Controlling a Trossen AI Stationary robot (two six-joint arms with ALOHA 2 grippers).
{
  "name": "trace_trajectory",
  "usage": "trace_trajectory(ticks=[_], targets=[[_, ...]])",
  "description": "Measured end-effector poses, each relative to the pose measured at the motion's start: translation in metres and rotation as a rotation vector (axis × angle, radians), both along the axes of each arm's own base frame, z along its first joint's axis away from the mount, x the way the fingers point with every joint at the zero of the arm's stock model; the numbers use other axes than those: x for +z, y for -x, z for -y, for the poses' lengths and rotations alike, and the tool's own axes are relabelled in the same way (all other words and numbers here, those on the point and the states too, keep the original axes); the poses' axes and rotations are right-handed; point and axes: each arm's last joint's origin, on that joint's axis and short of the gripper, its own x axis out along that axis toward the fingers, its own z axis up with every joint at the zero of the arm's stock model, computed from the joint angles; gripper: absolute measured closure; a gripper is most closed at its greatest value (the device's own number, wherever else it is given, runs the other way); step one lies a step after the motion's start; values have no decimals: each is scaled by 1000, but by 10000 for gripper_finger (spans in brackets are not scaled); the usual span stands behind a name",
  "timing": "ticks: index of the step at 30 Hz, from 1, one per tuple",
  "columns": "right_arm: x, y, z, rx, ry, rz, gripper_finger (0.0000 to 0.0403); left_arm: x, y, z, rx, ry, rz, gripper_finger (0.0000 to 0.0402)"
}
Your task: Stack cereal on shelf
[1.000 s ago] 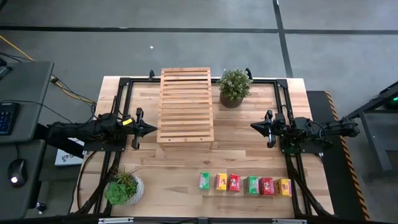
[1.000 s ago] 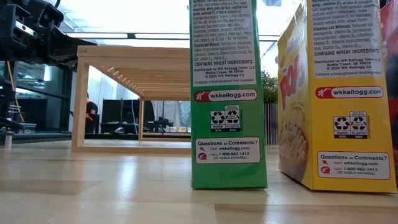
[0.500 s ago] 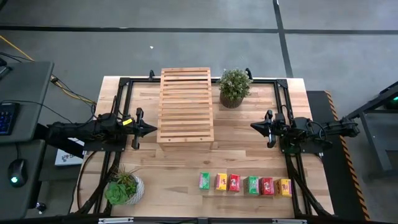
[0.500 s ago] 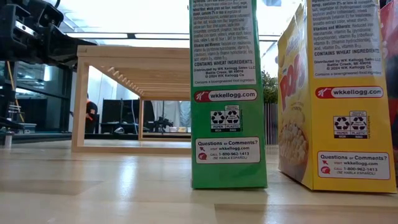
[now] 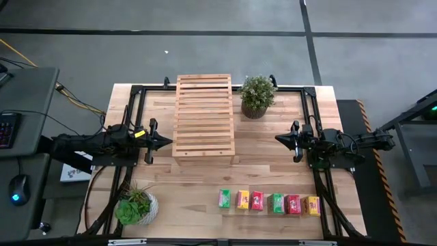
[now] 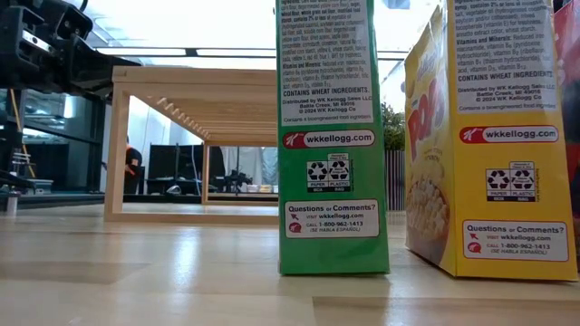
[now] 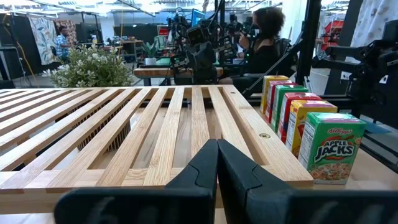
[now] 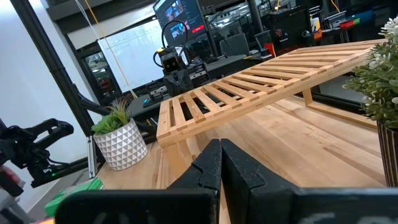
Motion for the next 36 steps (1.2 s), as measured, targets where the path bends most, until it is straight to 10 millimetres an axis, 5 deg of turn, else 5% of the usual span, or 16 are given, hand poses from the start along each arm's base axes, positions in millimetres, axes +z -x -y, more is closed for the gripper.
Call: trace_trajectory(ticks=[5, 13, 19, 27, 36], targets=[[0, 0, 0, 0, 0, -1, 402, 6, 0, 0, -16, 71, 60, 401], [0, 0, 0, 0, 0, -1, 402, 68, 21, -5, 21, 497, 670, 401], [0, 0, 0, 0, 0, -1, 402, 118, -5, -3, 31, 476, 313, 384], [0, 0, 0, 0, 0, -1, 402, 191, -93, 8, -173, 439, -45, 281], [0, 0, 0, 0, 0, -1, 402, 214, -188, 54, -435, 218, -555, 187]])
